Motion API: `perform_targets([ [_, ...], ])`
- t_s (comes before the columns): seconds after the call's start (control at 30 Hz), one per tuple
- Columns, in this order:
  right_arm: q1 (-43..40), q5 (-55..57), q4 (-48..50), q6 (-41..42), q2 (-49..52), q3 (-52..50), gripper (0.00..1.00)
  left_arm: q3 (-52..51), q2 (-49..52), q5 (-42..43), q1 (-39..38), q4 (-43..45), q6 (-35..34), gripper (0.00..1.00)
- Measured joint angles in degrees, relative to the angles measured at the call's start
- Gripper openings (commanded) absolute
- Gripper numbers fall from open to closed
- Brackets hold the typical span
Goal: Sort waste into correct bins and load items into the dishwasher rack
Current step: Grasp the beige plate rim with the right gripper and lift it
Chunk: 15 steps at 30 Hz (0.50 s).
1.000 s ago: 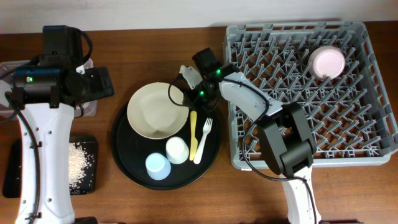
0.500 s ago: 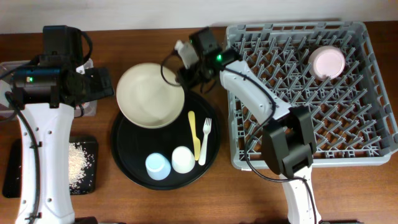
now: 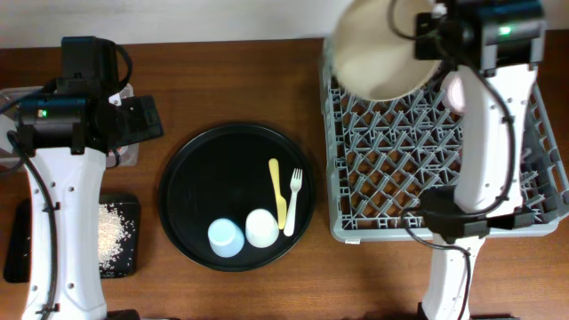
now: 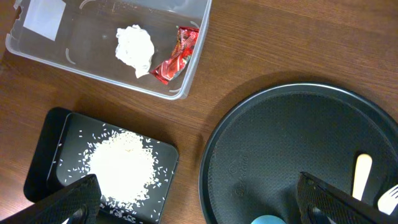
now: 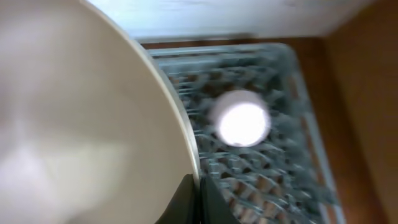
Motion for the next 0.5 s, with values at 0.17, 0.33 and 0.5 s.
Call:
perform_targets([
  [0.17,-6.84,9.01,-0.02,2.51,-4.13,-5.92,0.04,-0.02,0.0,0.0,0.0,0.0,0.0,0.99],
  [0.33,-17.68,11.1,0.0,6.82,-25.86,-23.76,0.04,-0.02,0.0,0.0,0.0,-0.02,0.0,0.99],
  [0.5,-25.2,12.59,0.5,11.61,-29.51,-32.76,0.04,-0.02,0.0,0.0,0.0,0.0,0.0,0.99],
])
